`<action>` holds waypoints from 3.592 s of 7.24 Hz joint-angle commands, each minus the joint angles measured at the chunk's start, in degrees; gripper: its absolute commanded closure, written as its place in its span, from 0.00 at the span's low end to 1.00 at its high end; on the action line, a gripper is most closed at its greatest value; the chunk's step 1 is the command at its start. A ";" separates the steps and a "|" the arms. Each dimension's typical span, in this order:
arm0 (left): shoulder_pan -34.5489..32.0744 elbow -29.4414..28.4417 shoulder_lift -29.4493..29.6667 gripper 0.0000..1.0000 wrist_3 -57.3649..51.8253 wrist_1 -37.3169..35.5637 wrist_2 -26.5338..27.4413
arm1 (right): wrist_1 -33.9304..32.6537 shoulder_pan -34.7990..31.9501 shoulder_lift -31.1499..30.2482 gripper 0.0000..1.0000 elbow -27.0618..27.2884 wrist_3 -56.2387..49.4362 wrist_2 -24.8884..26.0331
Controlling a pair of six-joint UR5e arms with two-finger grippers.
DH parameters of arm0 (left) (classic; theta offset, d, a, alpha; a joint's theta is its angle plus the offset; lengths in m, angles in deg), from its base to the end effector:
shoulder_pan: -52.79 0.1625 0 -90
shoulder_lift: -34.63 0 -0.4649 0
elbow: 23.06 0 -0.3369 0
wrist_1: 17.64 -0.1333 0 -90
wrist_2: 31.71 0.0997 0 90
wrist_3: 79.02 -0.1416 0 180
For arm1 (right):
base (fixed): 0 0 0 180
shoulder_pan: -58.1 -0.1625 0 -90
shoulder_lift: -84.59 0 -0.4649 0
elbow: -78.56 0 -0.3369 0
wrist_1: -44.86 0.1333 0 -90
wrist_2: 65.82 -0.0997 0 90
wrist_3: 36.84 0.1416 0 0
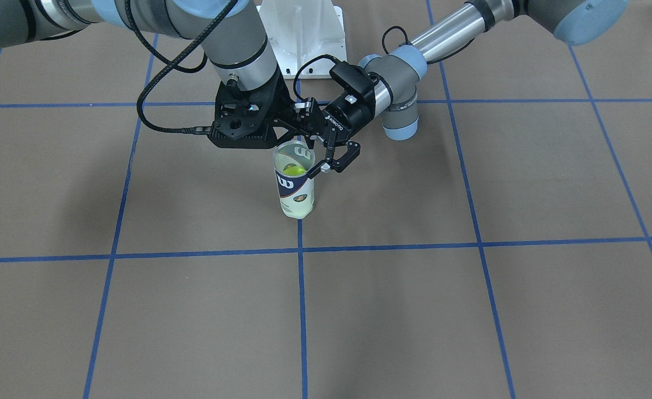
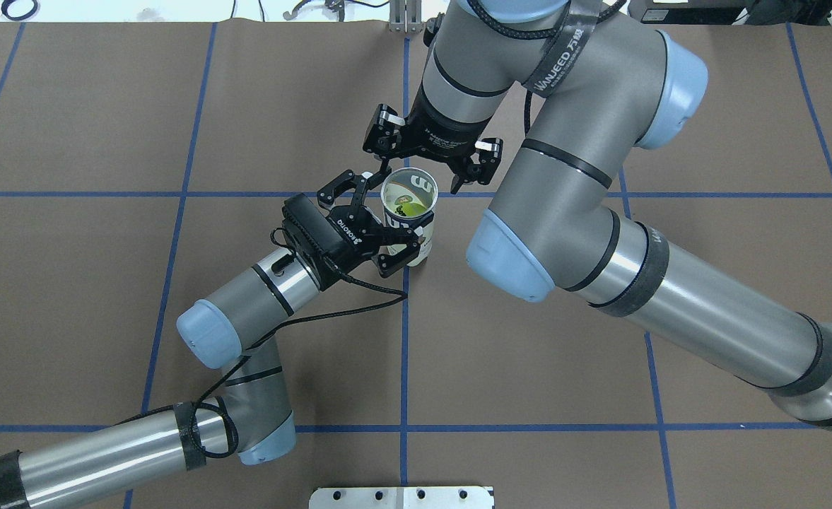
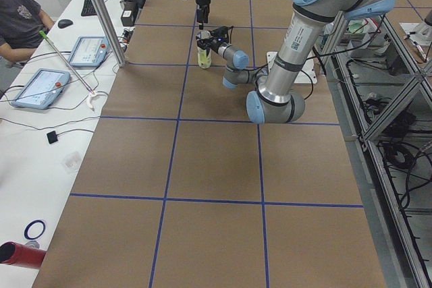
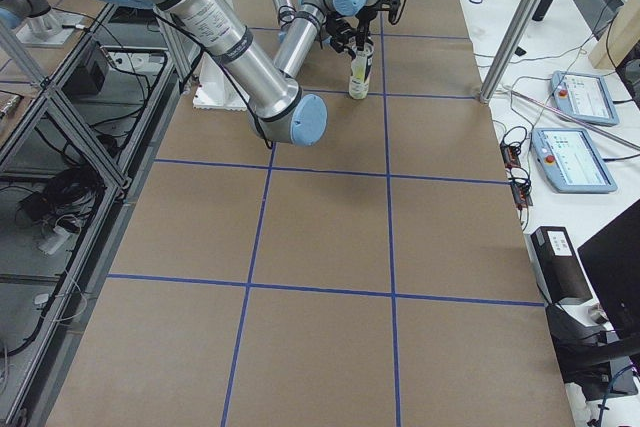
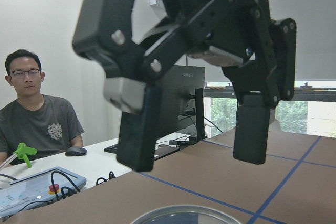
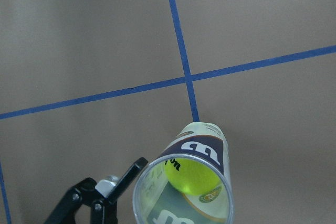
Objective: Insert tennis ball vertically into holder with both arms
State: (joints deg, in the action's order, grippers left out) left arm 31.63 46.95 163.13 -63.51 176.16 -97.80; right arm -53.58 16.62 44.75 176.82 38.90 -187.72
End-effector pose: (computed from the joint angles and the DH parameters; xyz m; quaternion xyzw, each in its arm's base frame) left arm 0.5513 -0.4179 0.2659 0.7022 0.5013 0.0497 0.5032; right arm -0.4779 -0.5006 0.1743 -0.0303 -0.4755 0.0922 0.8743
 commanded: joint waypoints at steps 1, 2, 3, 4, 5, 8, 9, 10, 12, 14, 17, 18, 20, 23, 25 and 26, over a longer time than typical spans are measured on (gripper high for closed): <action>-0.46 0.47 -0.09 0.01 0.14 0.18 0.00 | 0.00 -3.07 -1.02 0.00 0.52 -1.98 -1.31; -0.64 1.86 -0.87 0.01 0.22 0.70 0.00 | 0.00 -4.30 -2.94 0.00 1.57 -3.82 -1.49; -0.64 6.05 -4.80 0.01 0.23 0.70 -0.09 | 0.00 -5.18 -4.01 0.00 1.93 -5.24 -1.49; -0.64 11.93 -10.49 0.01 0.23 0.70 -0.18 | 0.00 -5.98 -4.80 0.00 2.02 -6.47 -1.58; -0.64 18.25 -16.38 0.01 0.23 0.70 -0.26 | 0.00 -7.12 -5.94 0.00 2.02 -7.79 -1.58; -4.40 23.77 -27.74 0.10 12.03 -0.87 6.98 | 0.18 -14.04 -14.97 0.00 2.81 -22.59 -1.58; -8.34 23.76 -29.26 0.12 14.09 -5.66 7.29 | 0.09 -16.33 -17.61 0.00 2.72 -28.05 -1.49; -12.38 23.76 -29.71 0.12 17.77 -10.93 7.29 | 0.00 -18.27 -18.77 0.00 2.38 -30.71 -1.40; -20.55 23.68 -29.97 0.12 23.68 -25.50 2.06 | 0.00 -21.09 -22.11 0.00 2.28 -35.20 -1.40; -35.72 23.42 -31.55 0.12 27.64 -39.21 -22.81 | 0.00 -23.02 -24.84 0.00 2.37 -39.77 -1.32; -47.28 23.50 -31.47 0.10 19.36 -67.40 -44.07 | 0.00 -28.63 -28.96 0.00 2.37 -48.36 -3.32; -49.57 23.67 -31.64 0.10 12.25 -73.50 -45.08 | 0.00 -31.79 -31.50 0.00 2.37 -52.84 -6.38; -56.76 23.24 -31.56 0.10 -0.33 -89.12 -55.57 | 0.09 -35.07 -37.82 0.00 2.46 -58.76 -8.44; -63.91 22.10 -34.35 0.01 -6.73 -95.89 -68.73 | 0.09 -37.45 -44.59 0.00 2.02 -62.38 -8.52; -64.10 22.97 -34.37 0.01 0.45 -95.63 -73.71 | -0.52 -37.62 -45.50 0.00 1.85 -62.64 -8.70; -64.19 24.36 -35.24 0.01 0.84 -95.54 -73.39 | -0.44 -37.62 -45.50 0.00 1.50 -62.64 -8.70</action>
State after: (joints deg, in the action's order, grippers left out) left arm -32.37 70.04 128.67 -64.82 80.52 -170.09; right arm -53.90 -20.92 -0.36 178.70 -23.66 -196.46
